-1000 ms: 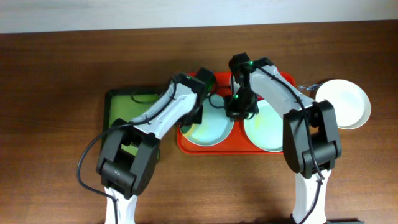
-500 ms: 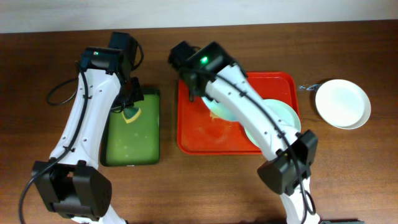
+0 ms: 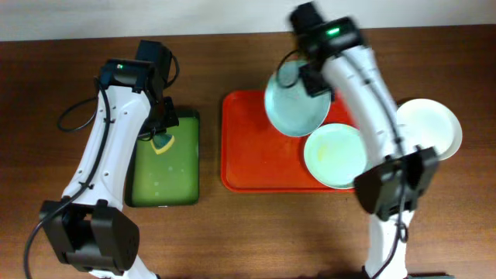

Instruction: Clean dirty plates on tray and stack at the side

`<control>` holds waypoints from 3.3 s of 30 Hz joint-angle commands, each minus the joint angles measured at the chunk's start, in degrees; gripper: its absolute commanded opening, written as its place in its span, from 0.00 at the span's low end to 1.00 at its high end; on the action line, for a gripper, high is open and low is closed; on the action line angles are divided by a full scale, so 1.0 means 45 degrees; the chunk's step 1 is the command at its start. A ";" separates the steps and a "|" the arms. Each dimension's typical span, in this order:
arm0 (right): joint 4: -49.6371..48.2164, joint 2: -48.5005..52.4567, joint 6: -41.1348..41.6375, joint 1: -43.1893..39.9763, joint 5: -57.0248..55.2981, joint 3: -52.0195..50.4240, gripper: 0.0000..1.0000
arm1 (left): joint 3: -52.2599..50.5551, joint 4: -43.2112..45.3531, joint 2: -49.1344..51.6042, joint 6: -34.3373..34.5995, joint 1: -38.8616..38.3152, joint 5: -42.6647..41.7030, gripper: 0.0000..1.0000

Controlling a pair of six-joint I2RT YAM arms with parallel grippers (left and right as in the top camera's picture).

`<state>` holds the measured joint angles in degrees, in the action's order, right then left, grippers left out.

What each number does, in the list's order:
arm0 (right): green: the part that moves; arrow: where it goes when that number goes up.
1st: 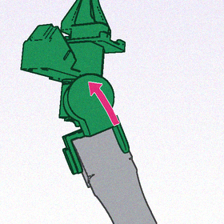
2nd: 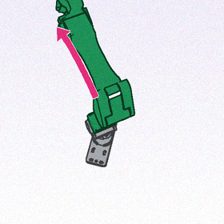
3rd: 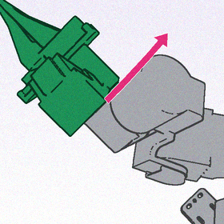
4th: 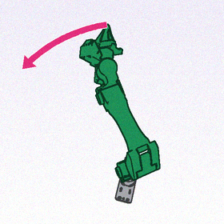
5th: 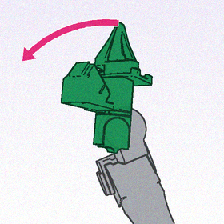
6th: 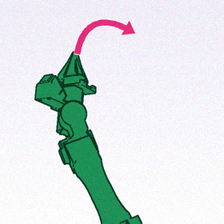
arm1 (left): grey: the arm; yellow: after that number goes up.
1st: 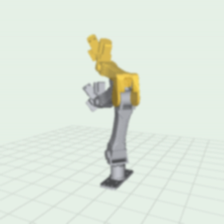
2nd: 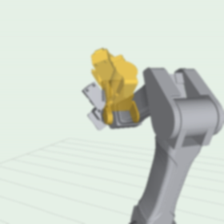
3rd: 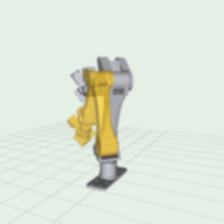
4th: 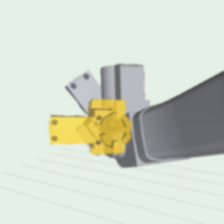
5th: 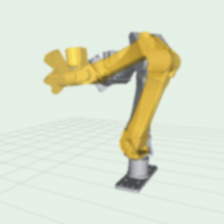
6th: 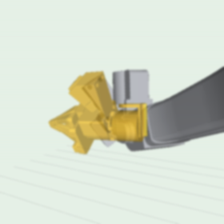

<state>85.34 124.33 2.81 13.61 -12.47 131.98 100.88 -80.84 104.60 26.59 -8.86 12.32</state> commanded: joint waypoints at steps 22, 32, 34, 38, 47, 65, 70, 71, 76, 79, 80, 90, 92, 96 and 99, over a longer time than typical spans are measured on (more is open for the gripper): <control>-0.3691 -0.0019 -0.3065 -0.8592 0.7898 -0.5901 0.68 | -0.0724 0.0947 -0.0010 -0.0117 0.0044 0.0219 0.00; -0.3351 -0.0019 -0.5042 -0.4104 0.3337 -0.7038 0.70 | -0.0724 0.0947 -0.0010 -0.0117 0.0044 0.0165 0.00; -0.3371 -0.0019 -0.5246 -0.4109 0.3381 -0.7572 0.66 | -0.0724 0.0947 -0.0010 -0.0117 0.0044 0.0131 0.00; -0.3400 -0.0019 -0.5187 -0.4109 0.3138 -0.7936 0.66 | -0.0724 0.0942 -0.0010 -0.0117 0.0044 0.0126 0.00; -0.3536 -0.0024 -0.2312 -0.4109 0.3167 -0.9816 0.48 | -0.0724 0.0942 -0.0010 -0.0121 0.0029 -0.0204 0.00; -0.5984 -0.0029 -0.2560 -0.0107 0.6295 -0.9491 0.45 | -0.3065 0.4838 -0.0010 -0.1933 -0.2905 -0.4731 0.00; -0.5003 -0.0024 0.0826 -0.0350 0.6343 -0.9238 0.57 | -0.3070 0.5338 0.0019 -0.1928 -0.3293 -0.4745 0.00; -0.5071 -0.0024 0.0831 -0.0199 0.6353 -0.9486 0.54 | -0.3079 0.5450 0.0107 -0.1928 -0.3410 -0.4741 0.00; -0.5314 -0.0024 0.1511 0.0068 0.6339 -0.9797 0.13 | -0.3079 0.6203 0.1239 -0.1928 -0.3779 -0.4799 0.00; -0.5887 -0.0024 0.1316 0.0121 0.6343 -0.9797 0.04 | -0.3079 0.6766 0.2001 -0.1928 -0.4201 -0.4833 0.00; -0.5979 -0.0024 0.1098 0.0180 0.6334 -0.9797 0.04 | -0.3079 0.6989 0.2234 -0.1928 -0.4265 -0.4833 0.00; -0.6533 -0.0024 0.1112 0.0223 0.6295 -1.0282 0.05 | -0.3079 0.7640 0.4634 -0.1744 -0.4697 -0.0554 0.00; -0.7237 -0.0024 0.1117 0.0223 0.6300 -1.1026 0.05 | -0.2905 0.6756 0.4585 -0.1739 -0.4663 0.2361 0.00; -0.7368 -0.0024 0.1112 0.0223 0.6295 -1.1293 0.05 | -0.1554 0.5187 0.4245 -0.1734 -0.4328 0.2458 0.00; -0.7519 -0.0024 0.1112 0.0223 0.6300 -1.1288 0.04 | -0.0321 0.3784 0.3478 -0.0461 -0.4187 0.1690 0.00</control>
<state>51.29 121.73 8.32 14.37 21.61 84.03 94.76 -60.05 122.80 19.77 -30.52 16.16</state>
